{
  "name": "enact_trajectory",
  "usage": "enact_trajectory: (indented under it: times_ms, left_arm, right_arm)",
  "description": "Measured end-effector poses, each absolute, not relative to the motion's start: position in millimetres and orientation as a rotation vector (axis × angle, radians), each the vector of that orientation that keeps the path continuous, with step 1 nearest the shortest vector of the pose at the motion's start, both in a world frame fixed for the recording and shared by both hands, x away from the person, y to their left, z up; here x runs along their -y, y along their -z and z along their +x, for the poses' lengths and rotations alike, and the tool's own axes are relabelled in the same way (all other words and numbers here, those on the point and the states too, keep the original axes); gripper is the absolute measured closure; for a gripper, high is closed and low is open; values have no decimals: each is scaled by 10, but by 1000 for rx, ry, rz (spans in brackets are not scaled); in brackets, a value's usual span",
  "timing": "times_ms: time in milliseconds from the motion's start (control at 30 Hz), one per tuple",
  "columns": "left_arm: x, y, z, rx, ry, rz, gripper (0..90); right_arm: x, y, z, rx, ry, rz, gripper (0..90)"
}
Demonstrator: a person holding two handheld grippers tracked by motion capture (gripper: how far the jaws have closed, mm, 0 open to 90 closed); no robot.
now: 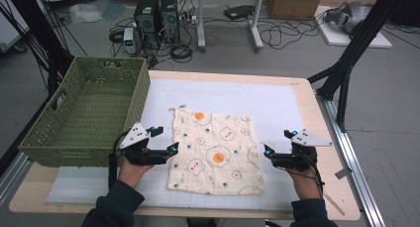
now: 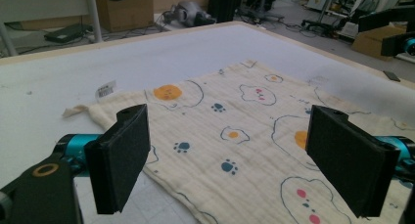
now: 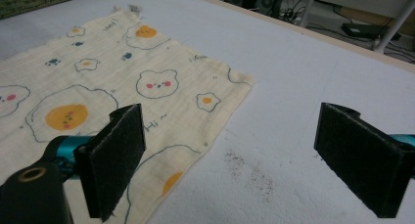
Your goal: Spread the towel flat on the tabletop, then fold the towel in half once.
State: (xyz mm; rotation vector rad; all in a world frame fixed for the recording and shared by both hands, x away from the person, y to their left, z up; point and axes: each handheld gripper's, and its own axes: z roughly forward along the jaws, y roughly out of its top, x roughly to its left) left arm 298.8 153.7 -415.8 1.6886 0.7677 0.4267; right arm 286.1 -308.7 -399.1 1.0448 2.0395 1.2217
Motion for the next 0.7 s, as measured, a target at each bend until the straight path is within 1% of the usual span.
enact_trajectory:
  times_ms: [300, 700]
  left_arm:
    - [-1600, 4201, 2980, -800, -422, 1686, 171]
    - [-1607, 4221, 2999, -817, -396, 1682, 169]
  right_arm:
    - [3077, 4065, 2962, -2064, -1211, 1077, 110]
    - [3062, 4080, 2981, -2068, -1201, 1085, 111]
